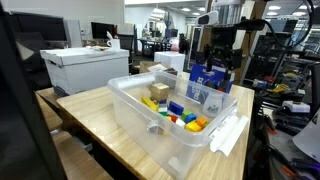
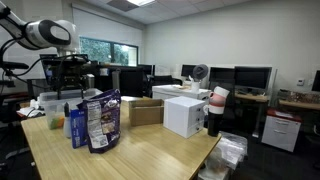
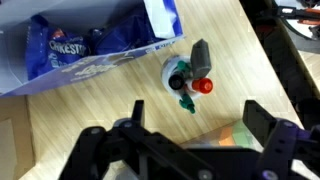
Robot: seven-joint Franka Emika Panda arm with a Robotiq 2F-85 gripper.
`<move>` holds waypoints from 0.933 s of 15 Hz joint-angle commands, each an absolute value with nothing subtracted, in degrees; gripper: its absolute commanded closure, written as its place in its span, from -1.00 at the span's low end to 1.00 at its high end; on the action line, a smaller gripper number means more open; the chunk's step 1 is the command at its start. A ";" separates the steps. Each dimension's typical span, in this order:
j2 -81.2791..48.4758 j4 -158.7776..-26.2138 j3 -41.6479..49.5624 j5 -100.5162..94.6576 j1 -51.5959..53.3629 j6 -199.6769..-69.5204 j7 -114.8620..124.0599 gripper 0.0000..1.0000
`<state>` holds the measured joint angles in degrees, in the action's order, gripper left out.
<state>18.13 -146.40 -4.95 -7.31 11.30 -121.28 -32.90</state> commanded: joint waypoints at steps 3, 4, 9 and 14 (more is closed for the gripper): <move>20.56 -144.54 -5.50 -9.65 9.81 -115.77 -23.26 -1.00; 20.91 -144.44 -5.48 -9.81 9.53 -116.01 -21.54 -1.00; 20.35 -142.65 -6.58 -11.32 8.35 -113.00 -12.20 -1.00; 18.80 -140.81 -7.98 -13.66 6.98 -108.36 -0.25 -1.00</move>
<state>19.88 -142.38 -6.01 -11.44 8.86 -111.76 -8.10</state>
